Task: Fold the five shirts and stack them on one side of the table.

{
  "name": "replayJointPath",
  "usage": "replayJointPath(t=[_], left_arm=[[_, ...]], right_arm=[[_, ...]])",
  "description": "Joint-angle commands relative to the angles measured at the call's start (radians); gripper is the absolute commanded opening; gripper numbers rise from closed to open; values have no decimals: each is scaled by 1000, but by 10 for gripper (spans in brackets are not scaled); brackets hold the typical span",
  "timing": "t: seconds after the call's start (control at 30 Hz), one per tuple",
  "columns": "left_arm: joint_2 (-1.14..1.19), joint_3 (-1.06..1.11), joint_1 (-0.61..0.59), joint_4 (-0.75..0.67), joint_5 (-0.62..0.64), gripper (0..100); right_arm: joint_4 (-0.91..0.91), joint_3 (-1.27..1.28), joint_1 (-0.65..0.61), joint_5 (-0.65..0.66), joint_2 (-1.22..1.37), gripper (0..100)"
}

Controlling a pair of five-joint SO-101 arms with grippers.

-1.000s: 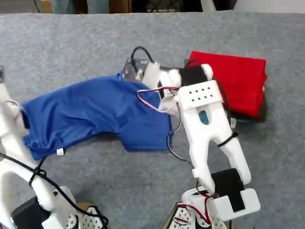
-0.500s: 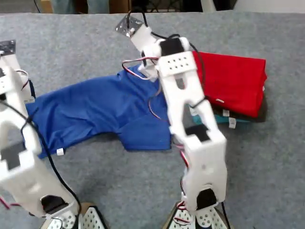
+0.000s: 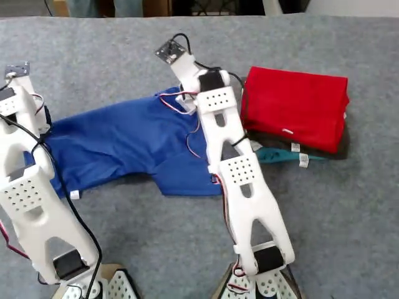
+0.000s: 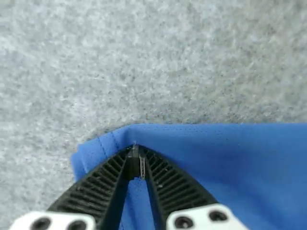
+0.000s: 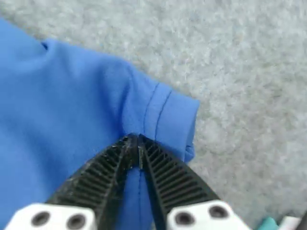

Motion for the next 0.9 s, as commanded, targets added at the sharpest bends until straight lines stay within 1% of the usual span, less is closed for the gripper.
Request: replayJointPath(t=[0.0,0.13,0.33,0.5,0.57,0.7,0.77,0.87], left_arm=[[15,-59,-48,9,-2,28],[17,-62,-76,15,-8,28],[3,-70,-74,20,-3,28],[-71,-188,-61,157,-2,29],[-103,-234,-53,184,-2,29],[-104,-302,-50,167,0,29],[-61,-303,-45,137,0,29],[44,-309,-47,109,-6,29]], right_arm=[[0,-41,49,-5,-5,14],[0,-44,72,-5,-5,14],[-3,-70,66,-5,-16,15],[-6,-65,38,-6,-139,15],[-25,-59,20,-11,-203,15],[-77,-58,-17,-11,-257,15],[-112,-44,-21,-11,-249,15],[-178,47,-14,-11,-222,15]])
